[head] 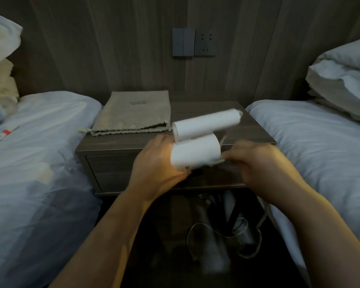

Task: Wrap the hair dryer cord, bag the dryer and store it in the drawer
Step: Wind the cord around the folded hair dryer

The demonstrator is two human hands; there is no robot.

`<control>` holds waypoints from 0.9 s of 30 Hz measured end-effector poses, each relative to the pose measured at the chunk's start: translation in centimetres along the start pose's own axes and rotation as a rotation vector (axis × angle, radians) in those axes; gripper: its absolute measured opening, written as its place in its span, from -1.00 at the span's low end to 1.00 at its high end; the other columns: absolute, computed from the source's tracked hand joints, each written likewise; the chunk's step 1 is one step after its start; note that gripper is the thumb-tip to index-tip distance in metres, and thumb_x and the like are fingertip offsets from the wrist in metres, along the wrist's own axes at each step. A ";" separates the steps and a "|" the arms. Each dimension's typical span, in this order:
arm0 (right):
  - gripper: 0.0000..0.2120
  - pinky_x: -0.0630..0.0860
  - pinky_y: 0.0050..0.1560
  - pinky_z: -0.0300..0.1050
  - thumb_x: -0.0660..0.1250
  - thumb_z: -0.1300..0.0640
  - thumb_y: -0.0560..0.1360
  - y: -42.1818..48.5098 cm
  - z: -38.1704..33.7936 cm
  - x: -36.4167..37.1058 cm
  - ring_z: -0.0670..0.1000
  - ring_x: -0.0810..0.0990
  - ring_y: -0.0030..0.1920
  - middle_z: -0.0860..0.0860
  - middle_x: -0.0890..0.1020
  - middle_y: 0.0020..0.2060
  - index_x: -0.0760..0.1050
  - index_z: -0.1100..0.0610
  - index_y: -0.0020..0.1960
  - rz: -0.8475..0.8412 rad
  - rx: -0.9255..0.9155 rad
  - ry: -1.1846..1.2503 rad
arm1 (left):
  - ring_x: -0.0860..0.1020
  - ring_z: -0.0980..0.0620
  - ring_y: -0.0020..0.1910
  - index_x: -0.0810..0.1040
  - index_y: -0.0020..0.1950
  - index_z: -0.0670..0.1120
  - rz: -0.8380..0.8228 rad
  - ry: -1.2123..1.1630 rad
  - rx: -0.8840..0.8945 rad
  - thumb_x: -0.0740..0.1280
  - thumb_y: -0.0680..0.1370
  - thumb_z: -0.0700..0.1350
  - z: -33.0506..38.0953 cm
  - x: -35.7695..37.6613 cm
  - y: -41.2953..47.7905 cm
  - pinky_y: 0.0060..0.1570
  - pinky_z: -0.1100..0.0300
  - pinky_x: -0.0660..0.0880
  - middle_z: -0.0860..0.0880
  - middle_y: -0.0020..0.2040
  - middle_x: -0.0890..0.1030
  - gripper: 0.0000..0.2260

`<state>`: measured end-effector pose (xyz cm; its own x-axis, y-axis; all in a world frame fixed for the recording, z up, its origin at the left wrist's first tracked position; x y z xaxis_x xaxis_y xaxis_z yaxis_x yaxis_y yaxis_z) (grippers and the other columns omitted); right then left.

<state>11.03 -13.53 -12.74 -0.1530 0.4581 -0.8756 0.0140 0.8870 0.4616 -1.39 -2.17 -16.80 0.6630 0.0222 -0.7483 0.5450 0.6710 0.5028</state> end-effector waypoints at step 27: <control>-0.73 0.44 -0.27 -0.17 0.20 0.07 0.54 -1.0 6.2 3.4 -0.06 0.56 -0.34 -0.04 0.56 -0.47 0.55 0.06 -0.28 -0.211 0.395 0.354 | 0.42 0.09 0.22 -0.04 0.51 0.16 -0.539 -0.050 0.215 0.54 0.24 0.11 2.6 5.3 -2.7 0.14 0.20 0.39 0.09 0.30 0.42 0.01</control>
<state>16.60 -12.50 -17.05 -0.5135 0.2819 -0.8104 0.3055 0.9427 0.1344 1.96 -5.78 -20.98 0.2838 -0.3193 -0.9042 0.9006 0.4125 0.1370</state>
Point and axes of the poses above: each hand's wrist, its own y-axis towards the middle knuckle, its own x-axis out of the palm, z = x × y, the point moved 9 cm from there along y, towards the middle knuckle
